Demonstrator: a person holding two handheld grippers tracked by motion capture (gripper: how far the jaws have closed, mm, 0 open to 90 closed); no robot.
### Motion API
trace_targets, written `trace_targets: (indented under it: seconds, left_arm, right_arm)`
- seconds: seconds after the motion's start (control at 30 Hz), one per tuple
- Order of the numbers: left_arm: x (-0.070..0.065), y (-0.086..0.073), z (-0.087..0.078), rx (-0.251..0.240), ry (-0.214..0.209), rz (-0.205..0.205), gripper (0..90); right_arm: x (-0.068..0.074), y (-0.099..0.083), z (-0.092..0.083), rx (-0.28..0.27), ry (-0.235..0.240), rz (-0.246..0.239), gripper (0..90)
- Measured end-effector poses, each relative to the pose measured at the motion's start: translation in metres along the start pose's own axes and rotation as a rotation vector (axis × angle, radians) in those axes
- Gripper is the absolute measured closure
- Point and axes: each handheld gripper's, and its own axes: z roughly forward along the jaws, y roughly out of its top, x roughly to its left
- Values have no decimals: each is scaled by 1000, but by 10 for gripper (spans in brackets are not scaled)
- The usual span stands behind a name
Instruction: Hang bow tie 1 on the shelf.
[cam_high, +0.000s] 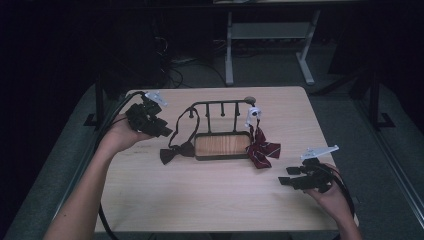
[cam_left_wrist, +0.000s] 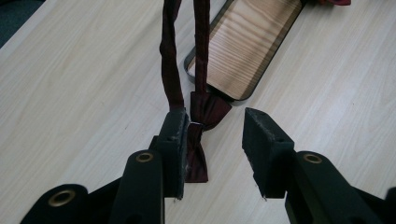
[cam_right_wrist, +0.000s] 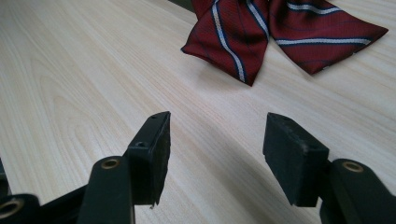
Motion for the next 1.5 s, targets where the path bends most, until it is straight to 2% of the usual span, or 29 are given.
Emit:
trace_targets:
  seconds: [0.87, 1.23, 1.5]
  left_arm:
    - [-6, -30, 8, -12, -6, -36, 552]
    - [-13, -41, 14, -12, -8, -38, 526]
    - [-16, -50, 17, -15, -7, -44, 502]
  right_arm:
    - [-2, -1, 0, 0, -15, 5, 411]
    - [-2, -2, -1, 1, -19, -2, 410]
    - [-2, -2, -2, 1, -18, 11, 410]
